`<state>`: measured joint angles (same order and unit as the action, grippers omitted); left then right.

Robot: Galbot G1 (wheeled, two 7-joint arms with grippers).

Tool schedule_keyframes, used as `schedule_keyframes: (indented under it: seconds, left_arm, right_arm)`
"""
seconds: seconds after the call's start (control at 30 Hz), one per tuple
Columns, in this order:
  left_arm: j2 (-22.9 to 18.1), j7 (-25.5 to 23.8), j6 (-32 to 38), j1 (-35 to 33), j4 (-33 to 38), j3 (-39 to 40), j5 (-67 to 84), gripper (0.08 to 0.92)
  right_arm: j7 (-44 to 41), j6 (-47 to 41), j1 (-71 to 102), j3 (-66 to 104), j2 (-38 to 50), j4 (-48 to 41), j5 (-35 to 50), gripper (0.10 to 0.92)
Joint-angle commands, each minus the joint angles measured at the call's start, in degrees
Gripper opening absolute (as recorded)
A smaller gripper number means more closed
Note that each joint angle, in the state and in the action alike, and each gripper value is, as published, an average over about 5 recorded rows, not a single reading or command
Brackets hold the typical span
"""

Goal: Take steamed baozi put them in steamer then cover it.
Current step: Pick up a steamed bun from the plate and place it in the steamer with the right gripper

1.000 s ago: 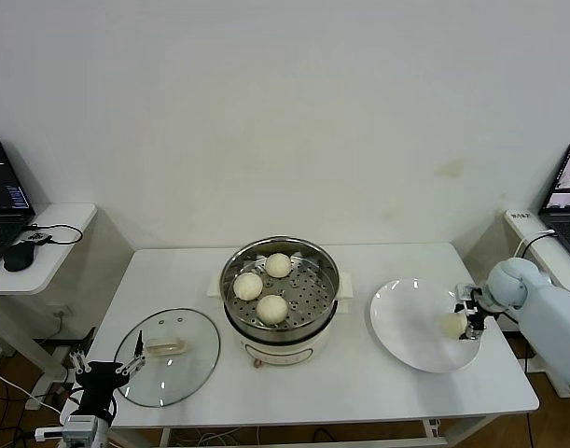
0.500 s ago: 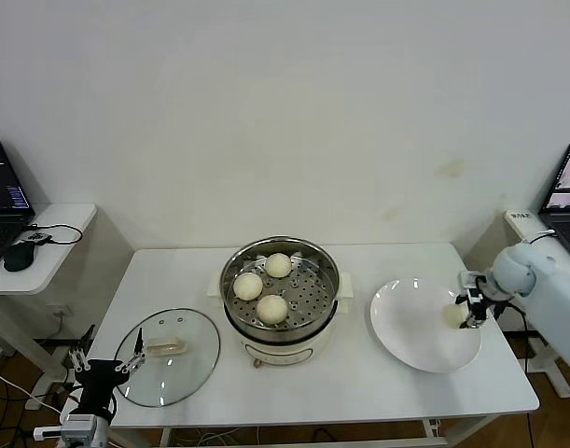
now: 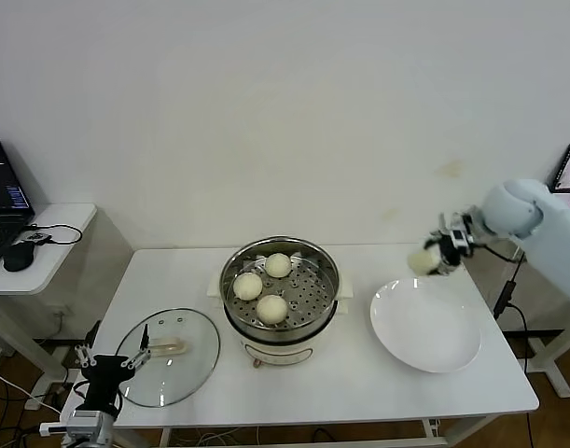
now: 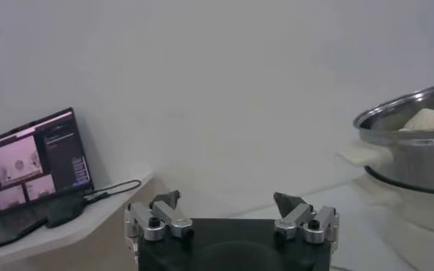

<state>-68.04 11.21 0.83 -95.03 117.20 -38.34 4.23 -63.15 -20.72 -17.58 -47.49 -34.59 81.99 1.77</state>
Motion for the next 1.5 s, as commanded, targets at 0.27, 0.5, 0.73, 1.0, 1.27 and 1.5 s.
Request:
schedule_keyframes:
  seconds: [0.27,0.5,0.73,1.0,1.27,1.5]
  left_arm:
    - [-1.35,0.18,-0.35,0.33,-0.07,0.78,-0.34,0.823]
    - [-1.85,0.13,-0.08,0.21,-0.14,0.26,-0.26,0.823]
    - [-1.72,0.05,0.08,0.05,-0.25,-0.28,-0.13,0.823]
    - [-1.61,0.03,0.13,0.19,-0.49,-0.38,-0.03,0.823]
    - [-1.76,0.03,0.12,0.22,-0.62,0.01,-0.23,0.823]
    - [-1.61,0.05,0.02,0.32,-0.33,-0.05,-0.23,0.823]
  right_arm:
    - [13.51,-18.56,-14.28,-18.17,-21.90,2.82,28.25,0.636]
    - [17.47,-20.90,-8.65,-18.19,-27.80,-2.20,26.93,0.636]
    - [17.50,-20.95,-3.96,-18.02,-29.17,-6.66,21.63,0.636]
    - [16.88,-20.99,-2.71,-17.83,-28.59,-6.87,19.82,0.636]
    - [15.89,-21.02,-2.37,-17.71,-27.05,-5.51,19.83,0.636]
    - [16.59,-20.92,-3.30,-15.92,-25.14,-3.93,19.41,0.711]
